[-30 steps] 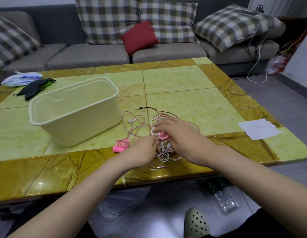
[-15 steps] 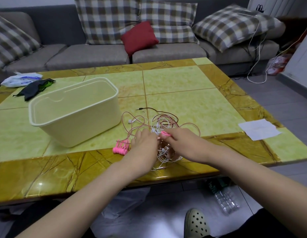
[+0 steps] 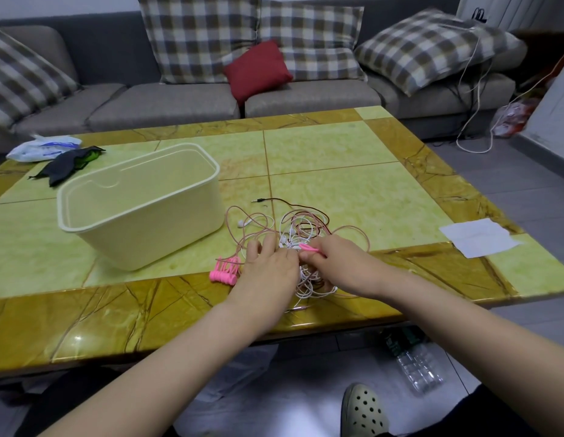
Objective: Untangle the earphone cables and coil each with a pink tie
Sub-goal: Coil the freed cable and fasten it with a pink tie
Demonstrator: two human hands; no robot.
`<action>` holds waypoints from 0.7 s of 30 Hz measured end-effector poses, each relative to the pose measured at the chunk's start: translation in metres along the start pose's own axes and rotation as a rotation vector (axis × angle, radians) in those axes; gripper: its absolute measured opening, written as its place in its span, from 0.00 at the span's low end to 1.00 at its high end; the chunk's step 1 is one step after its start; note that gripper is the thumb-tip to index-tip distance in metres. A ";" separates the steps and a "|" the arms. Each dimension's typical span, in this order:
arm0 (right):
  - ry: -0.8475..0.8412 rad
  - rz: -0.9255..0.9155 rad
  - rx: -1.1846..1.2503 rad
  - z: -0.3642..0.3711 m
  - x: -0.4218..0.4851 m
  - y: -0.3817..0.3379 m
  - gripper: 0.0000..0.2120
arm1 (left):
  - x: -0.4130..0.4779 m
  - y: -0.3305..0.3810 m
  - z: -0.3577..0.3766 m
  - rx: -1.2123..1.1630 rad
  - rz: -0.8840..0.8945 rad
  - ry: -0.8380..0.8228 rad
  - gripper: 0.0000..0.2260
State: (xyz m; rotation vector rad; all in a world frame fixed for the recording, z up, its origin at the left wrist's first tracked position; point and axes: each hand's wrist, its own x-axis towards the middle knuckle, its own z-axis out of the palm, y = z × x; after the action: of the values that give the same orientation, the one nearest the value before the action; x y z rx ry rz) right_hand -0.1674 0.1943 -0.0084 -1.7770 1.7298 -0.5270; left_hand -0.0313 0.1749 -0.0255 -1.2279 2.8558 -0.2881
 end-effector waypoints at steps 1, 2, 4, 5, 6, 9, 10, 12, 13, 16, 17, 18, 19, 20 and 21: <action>-0.006 -0.007 0.003 -0.001 -0.001 0.001 0.17 | 0.001 -0.001 -0.001 -0.102 -0.031 -0.060 0.14; -0.015 -0.019 0.002 -0.001 -0.002 0.001 0.17 | 0.002 -0.001 -0.002 -0.204 -0.064 -0.111 0.12; -0.015 -0.042 0.009 -0.002 -0.005 0.002 0.15 | 0.003 -0.002 -0.002 -0.384 -0.110 -0.167 0.11; 0.002 -0.057 0.010 -0.002 -0.006 0.003 0.15 | 0.003 -0.001 -0.001 -0.455 -0.138 -0.191 0.11; 0.034 -0.078 0.004 -0.001 -0.006 0.003 0.16 | 0.003 -0.001 0.000 -0.524 -0.170 -0.211 0.10; 0.176 -0.109 -0.002 -0.004 -0.005 0.006 0.19 | 0.005 -0.005 0.004 -0.817 -0.277 -0.153 0.10; 0.210 -0.101 -0.016 -0.004 -0.004 0.008 0.20 | 0.006 -0.007 0.005 -0.933 -0.326 -0.143 0.11; 0.223 -0.058 -0.073 -0.004 -0.003 0.011 0.19 | 0.007 -0.009 0.006 -1.119 -0.419 -0.114 0.12; 0.217 -0.044 -0.106 -0.003 -0.003 0.012 0.18 | 0.007 -0.009 0.005 -1.183 -0.451 -0.104 0.13; 0.228 -0.066 -0.044 0.000 -0.005 0.008 0.16 | 0.008 -0.002 0.000 -1.316 -0.488 -0.099 0.14; 0.246 -0.088 0.006 0.000 -0.005 0.005 0.14 | 0.009 0.001 -0.001 -1.352 -0.495 -0.094 0.14; 0.267 -0.107 0.065 0.001 -0.004 0.004 0.11 | 0.011 0.004 -0.002 -1.379 -0.502 -0.088 0.14; 0.289 -0.116 0.132 0.001 -0.003 0.003 0.07 | 0.012 0.007 -0.003 -1.403 -0.506 -0.083 0.14; 0.311 -0.117 0.199 0.002 -0.001 0.003 0.06 | 0.014 0.010 -0.005 -1.425 -0.508 -0.082 0.14; 0.328 -0.103 0.264 0.002 0.000 0.004 0.09 | 0.014 0.012 -0.007 -1.445 -0.507 -0.076 0.13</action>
State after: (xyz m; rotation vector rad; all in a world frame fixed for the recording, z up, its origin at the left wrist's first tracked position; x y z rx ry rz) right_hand -0.1690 0.1943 -0.0130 -1.6637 1.6893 -1.0904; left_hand -0.0501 0.1737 -0.0204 -1.8782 2.3473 2.0269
